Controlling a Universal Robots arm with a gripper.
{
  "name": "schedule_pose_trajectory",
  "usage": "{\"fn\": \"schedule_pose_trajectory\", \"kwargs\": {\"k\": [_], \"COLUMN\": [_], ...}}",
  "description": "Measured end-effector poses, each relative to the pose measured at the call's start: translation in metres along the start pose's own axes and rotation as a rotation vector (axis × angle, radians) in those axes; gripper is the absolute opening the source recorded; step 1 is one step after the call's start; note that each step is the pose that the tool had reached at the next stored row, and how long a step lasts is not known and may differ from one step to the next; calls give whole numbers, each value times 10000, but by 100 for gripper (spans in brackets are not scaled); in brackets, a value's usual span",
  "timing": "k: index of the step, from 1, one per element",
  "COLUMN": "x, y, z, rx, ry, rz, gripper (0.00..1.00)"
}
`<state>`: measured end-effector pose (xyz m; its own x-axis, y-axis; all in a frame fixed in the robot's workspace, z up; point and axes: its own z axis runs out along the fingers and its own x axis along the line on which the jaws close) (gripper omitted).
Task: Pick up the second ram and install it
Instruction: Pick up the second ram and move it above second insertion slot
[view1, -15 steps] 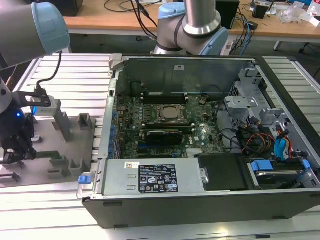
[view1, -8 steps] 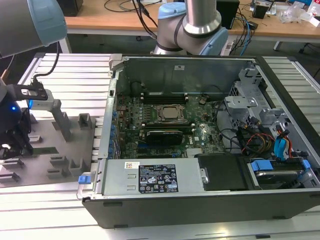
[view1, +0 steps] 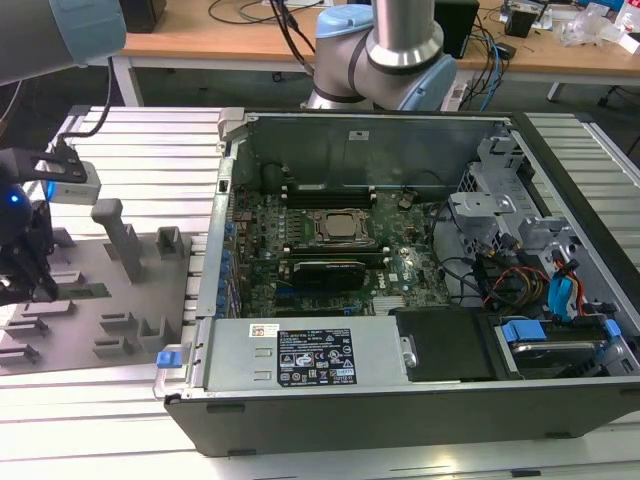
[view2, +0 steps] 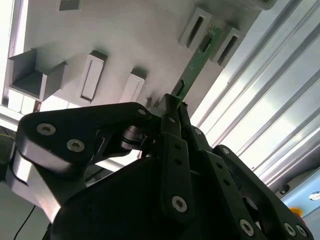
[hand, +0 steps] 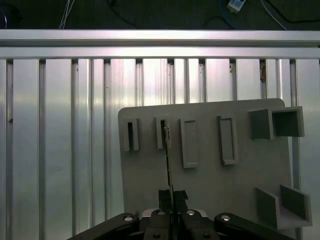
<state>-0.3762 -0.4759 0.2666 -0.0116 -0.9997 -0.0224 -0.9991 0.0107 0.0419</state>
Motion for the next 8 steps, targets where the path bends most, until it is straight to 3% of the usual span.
{"fn": "schedule_pose_trajectory", "kwargs": {"k": [8], "x": [-2], "y": [5], "z": [-108], "rx": [-1], "ry": [-3], "rz": [0], "gripper": [14]}}
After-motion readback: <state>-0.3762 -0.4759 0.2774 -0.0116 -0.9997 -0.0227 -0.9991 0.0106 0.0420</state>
